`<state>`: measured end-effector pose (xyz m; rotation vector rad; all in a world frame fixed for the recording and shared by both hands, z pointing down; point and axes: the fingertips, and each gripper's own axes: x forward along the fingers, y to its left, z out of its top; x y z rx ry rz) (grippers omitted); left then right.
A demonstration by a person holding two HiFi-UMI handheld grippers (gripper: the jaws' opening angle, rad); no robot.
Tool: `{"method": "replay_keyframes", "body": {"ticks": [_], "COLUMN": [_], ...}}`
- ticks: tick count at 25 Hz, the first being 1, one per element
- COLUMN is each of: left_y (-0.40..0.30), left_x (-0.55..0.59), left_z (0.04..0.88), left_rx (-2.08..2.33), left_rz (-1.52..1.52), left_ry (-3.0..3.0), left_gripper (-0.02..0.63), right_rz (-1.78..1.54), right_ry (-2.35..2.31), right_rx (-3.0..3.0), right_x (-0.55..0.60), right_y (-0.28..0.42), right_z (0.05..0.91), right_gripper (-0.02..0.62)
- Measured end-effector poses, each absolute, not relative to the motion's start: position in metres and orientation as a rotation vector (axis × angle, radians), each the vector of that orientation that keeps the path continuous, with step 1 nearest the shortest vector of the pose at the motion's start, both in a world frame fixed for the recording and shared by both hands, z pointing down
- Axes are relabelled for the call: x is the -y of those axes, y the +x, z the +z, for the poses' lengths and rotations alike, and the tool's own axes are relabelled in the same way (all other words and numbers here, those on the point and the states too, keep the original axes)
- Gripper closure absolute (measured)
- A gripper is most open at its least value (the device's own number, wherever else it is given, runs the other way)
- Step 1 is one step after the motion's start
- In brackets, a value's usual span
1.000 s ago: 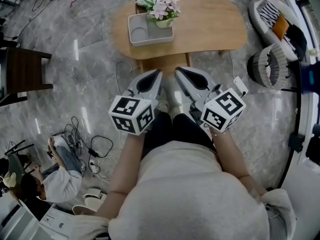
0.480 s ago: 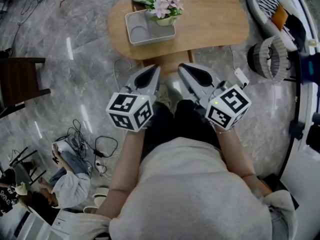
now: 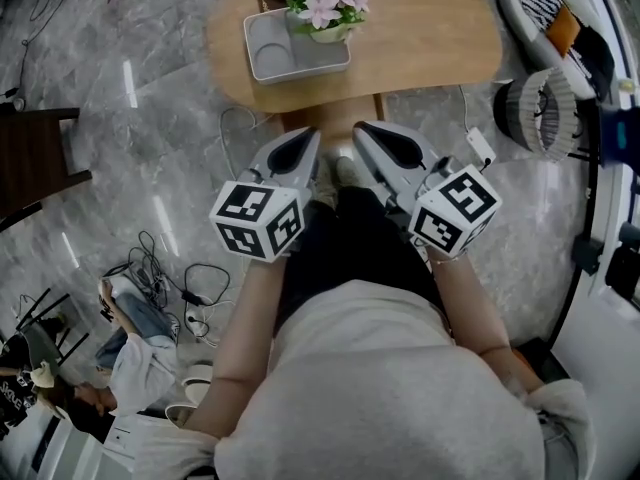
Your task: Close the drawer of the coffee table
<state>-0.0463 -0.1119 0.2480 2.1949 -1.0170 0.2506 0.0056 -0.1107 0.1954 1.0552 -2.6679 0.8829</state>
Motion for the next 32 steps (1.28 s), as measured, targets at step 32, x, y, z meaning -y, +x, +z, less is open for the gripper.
{"method": "replay_keyframes", "body": {"ticks": [32], "left_y": [-0.023], "left_x": [0.120], "left_z": [0.405], "left_rx": [1.110], "left_rz": [0.292], "left_ry": [1.906], "left_gripper": [0.603], "right_rz": [1.123], "right_ry": [0.966], "right_rx": [2.503], "right_x": [0.164], "right_y": [0.059], "right_z": [0.368], "right_gripper": [0.592]}}
